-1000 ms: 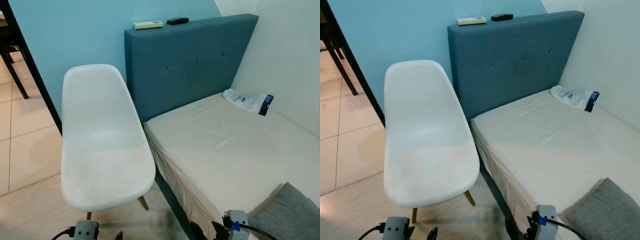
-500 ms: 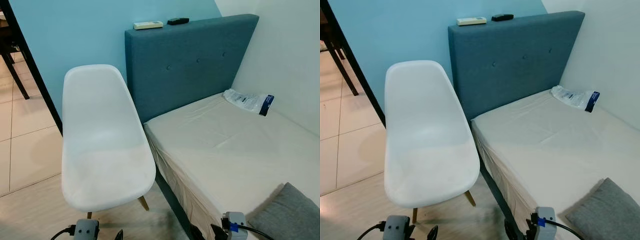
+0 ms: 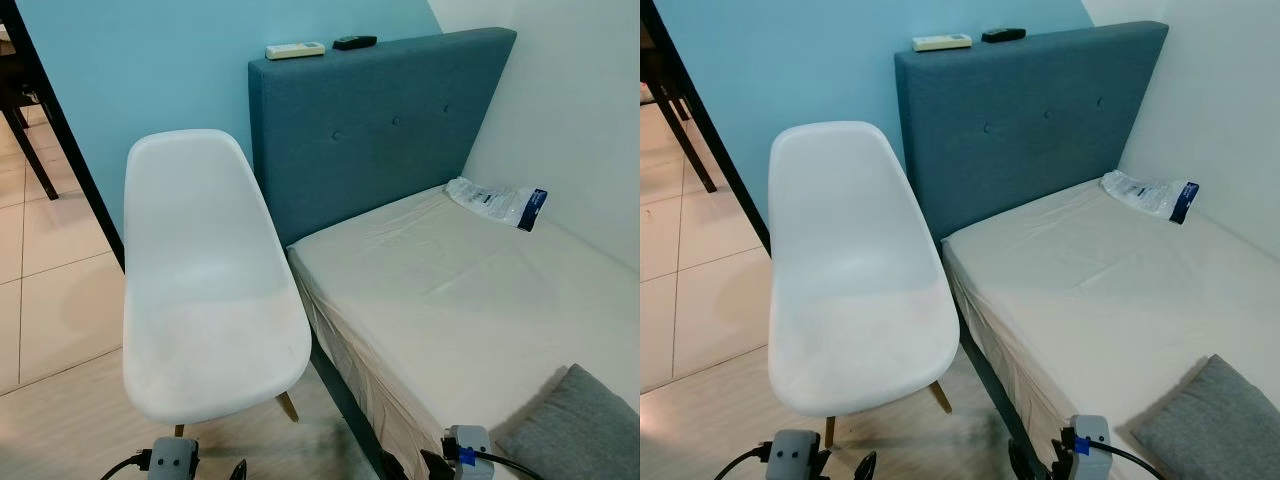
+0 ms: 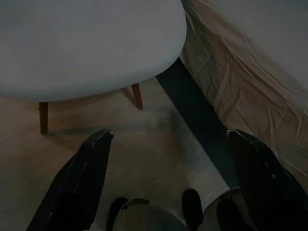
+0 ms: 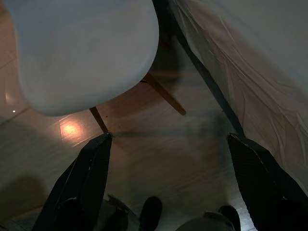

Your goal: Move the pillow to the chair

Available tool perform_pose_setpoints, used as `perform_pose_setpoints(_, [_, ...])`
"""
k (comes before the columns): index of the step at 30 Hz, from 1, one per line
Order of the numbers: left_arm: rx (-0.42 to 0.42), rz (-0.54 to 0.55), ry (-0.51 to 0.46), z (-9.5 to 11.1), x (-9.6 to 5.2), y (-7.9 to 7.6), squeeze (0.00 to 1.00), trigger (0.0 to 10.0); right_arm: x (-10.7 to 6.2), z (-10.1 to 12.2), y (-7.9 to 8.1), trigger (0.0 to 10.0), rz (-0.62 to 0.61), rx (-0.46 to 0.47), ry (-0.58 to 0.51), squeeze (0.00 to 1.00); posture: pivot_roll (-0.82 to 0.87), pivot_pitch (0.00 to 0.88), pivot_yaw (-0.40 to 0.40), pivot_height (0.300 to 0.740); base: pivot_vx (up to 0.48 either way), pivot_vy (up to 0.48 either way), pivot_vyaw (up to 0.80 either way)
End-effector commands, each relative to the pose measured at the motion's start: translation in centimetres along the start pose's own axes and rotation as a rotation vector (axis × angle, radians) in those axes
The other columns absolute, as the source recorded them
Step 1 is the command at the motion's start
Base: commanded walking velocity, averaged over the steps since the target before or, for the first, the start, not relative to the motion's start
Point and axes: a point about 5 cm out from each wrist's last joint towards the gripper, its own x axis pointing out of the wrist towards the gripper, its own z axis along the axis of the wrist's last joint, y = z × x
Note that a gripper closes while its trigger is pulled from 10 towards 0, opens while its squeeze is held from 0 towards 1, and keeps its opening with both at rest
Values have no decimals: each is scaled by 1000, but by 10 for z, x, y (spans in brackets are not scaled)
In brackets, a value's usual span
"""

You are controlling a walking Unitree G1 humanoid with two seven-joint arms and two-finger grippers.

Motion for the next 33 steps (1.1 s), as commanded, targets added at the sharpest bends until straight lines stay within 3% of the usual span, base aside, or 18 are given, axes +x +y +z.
perform_pose_setpoints(1, [-7,3,14,-1,-2,1,0,10000,-2,-4,-4,10000,-11,0,11,0,22,66,-64,740,0,0,0])
perform_pose_setpoints(33, [-17,1,28,-6,-2,0,0,10000,-1,-7,-5,10000,-4,-5,9,0,21,64,-63,740,0,0,0])
